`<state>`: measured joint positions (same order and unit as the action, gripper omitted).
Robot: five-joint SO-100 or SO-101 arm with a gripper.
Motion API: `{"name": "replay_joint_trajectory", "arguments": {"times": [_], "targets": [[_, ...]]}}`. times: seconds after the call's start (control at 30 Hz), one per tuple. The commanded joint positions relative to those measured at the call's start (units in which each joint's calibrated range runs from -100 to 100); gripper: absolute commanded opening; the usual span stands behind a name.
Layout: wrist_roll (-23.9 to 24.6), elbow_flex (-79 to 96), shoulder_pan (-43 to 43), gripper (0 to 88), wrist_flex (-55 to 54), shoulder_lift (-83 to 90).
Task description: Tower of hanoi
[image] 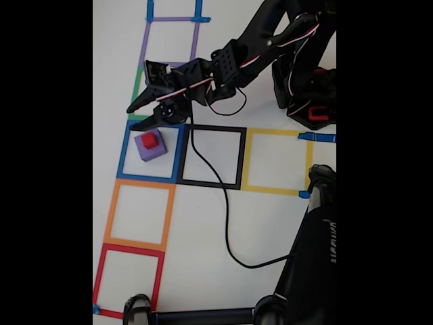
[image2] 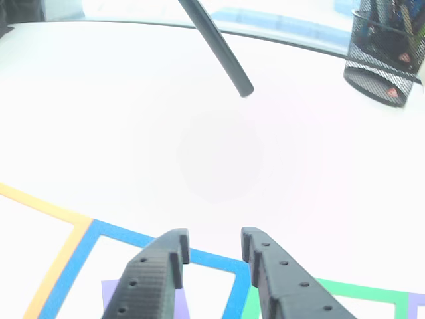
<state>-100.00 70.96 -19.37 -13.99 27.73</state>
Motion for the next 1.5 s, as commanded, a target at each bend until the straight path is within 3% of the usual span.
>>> {"name": "replay_joint_trajectory", "arguments": {"times": [0.0,0.17,0.3,0.67,0.9,1.13,1.27,1.47], "targets": [[0.0,-4.9,5.4,1.1,29.6,19.0],[0.0,-16.1,11.9,1.1,62.0,33.2],[0.0,-30.8,17.2,1.1,81.4,36.7],[0.0,-75.2,28.2,1.1,113.9,27.1],[0.0,-77.2,33.1,1.1,114.0,25.7],[0.0,-59.8,38.4,4.5,109.6,34.8],[0.0,-45.9,40.0,20.3,101.4,40.1],[0.0,-20.7,40.2,29.9,82.6,47.6]]}}
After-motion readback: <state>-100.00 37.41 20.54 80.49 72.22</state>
